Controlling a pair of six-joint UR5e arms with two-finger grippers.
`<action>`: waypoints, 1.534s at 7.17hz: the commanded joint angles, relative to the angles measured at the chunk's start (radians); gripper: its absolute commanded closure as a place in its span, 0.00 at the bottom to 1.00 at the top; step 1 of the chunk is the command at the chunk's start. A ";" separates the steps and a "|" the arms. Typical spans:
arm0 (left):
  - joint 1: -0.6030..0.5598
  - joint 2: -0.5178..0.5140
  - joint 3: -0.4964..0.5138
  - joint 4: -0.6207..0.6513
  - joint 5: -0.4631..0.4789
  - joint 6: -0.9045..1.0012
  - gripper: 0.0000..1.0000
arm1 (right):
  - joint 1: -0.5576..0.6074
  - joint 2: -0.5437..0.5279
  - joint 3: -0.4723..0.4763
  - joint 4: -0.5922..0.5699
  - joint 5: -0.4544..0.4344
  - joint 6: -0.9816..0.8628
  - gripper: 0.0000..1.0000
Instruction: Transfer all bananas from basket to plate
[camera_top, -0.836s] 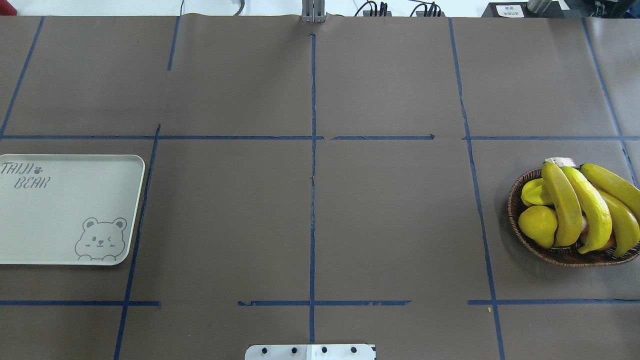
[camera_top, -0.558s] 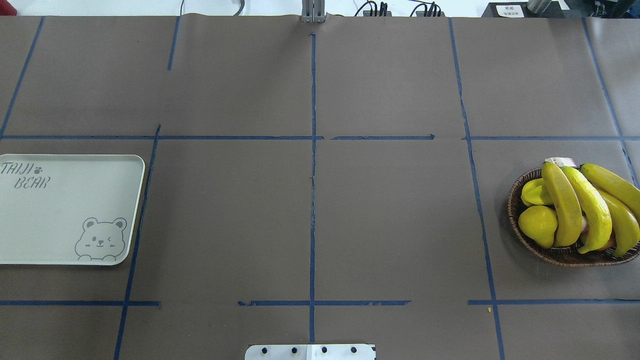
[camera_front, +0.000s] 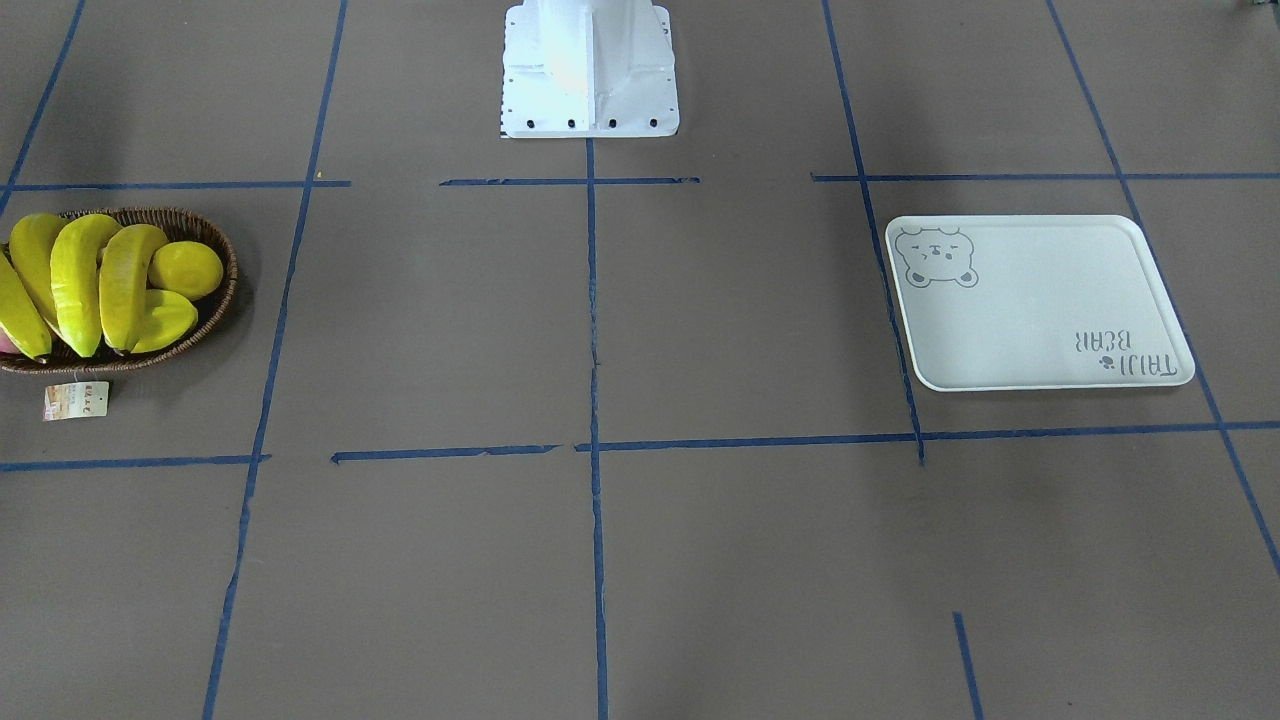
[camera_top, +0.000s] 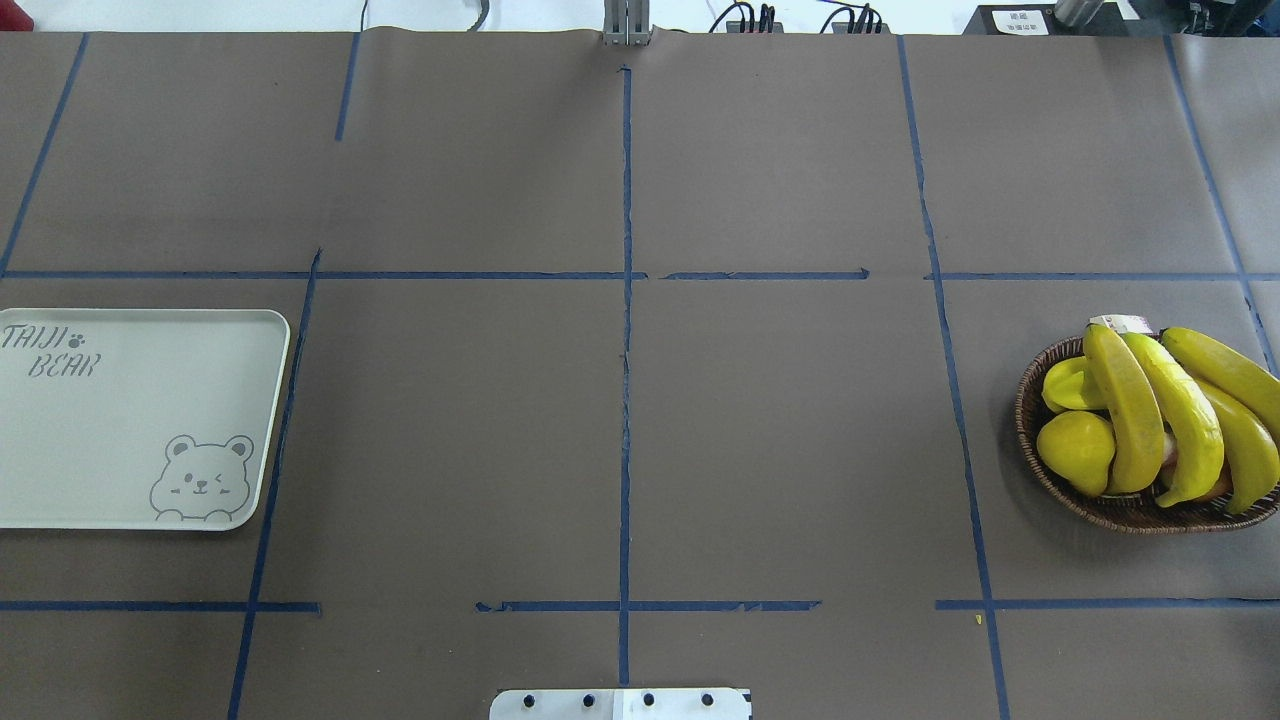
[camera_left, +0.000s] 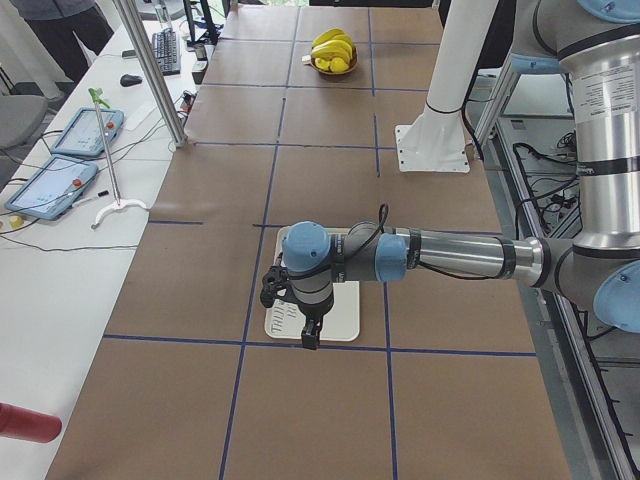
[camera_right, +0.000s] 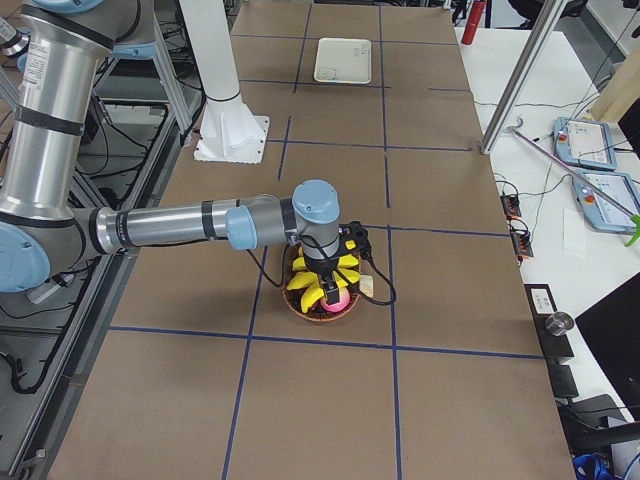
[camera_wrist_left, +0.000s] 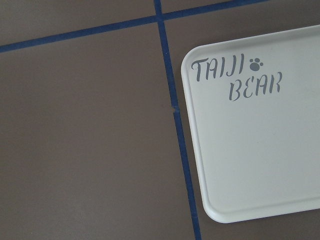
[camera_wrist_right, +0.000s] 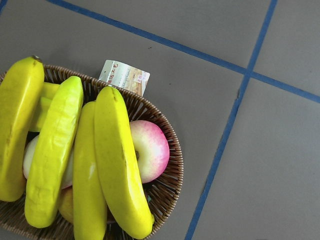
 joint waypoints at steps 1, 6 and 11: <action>0.000 0.000 0.002 0.002 0.000 0.000 0.00 | -0.123 -0.033 -0.006 0.129 -0.061 -0.008 0.01; 0.000 0.002 0.017 -0.001 0.000 0.000 0.00 | -0.296 -0.027 -0.064 0.157 -0.204 -0.007 0.04; 0.000 0.002 0.018 -0.003 0.000 0.000 0.00 | -0.324 -0.006 -0.093 0.157 -0.211 -0.004 0.32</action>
